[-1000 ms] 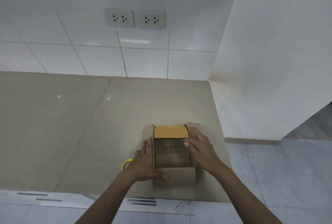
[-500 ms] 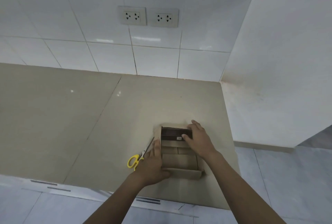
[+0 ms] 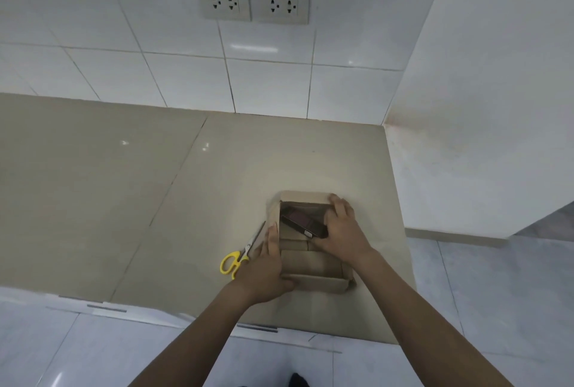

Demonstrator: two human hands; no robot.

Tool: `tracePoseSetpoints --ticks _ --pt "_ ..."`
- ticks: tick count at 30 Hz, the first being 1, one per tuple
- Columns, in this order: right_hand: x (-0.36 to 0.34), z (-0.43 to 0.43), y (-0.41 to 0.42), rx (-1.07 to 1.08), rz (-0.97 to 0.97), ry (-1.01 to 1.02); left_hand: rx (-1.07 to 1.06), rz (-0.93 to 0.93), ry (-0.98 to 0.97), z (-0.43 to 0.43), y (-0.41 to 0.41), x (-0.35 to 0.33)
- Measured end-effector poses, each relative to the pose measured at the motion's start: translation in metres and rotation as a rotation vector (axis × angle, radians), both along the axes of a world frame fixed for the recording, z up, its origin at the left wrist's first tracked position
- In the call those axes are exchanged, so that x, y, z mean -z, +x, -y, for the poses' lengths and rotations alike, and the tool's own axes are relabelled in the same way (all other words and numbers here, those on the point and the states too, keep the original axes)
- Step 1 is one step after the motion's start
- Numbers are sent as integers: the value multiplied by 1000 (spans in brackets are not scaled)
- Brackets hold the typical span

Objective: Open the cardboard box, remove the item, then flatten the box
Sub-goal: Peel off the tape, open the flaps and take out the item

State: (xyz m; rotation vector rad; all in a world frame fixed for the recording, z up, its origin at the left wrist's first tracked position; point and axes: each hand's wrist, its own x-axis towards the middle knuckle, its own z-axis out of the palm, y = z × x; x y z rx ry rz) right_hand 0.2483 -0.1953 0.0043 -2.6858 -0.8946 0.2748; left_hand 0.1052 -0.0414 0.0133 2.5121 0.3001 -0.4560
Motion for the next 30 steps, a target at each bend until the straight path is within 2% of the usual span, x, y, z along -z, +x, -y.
tracePoseSetpoints --ticks 3,7,10,13,15,17,20,22,26,30 --pt "-4 4 -5 15 23 -21 -8 -16 -18 0 0 2" --pt "-18 9 -28 106 97 160 -21 15 -43 -4 1 2" --pt "-27 10 -61 179 101 294 -49 109 -41 -12 -6 1" --pt "-34 4 -101 137 162 407 -133 208 -76 -23 -33 -1" --pt "-35 -5 -130 82 171 487 -298 330 -222 -31 -60 1" --pt "-29 -18 -164 9 143 508 -601 383 -511 -40 -93 1" --pt "-1 -33 -201 -158 126 434 -1040 206 -1087 -53 -143 16" --pt "16 -39 -209 -226 166 351 -1124 17 -1345 -60 -172 30" --pt "42 -52 -204 -202 179 257 -1241 -247 -1518 -60 -207 71" --pt "58 -59 -201 -132 260 275 -1340 -299 -1588 -53 -195 106"
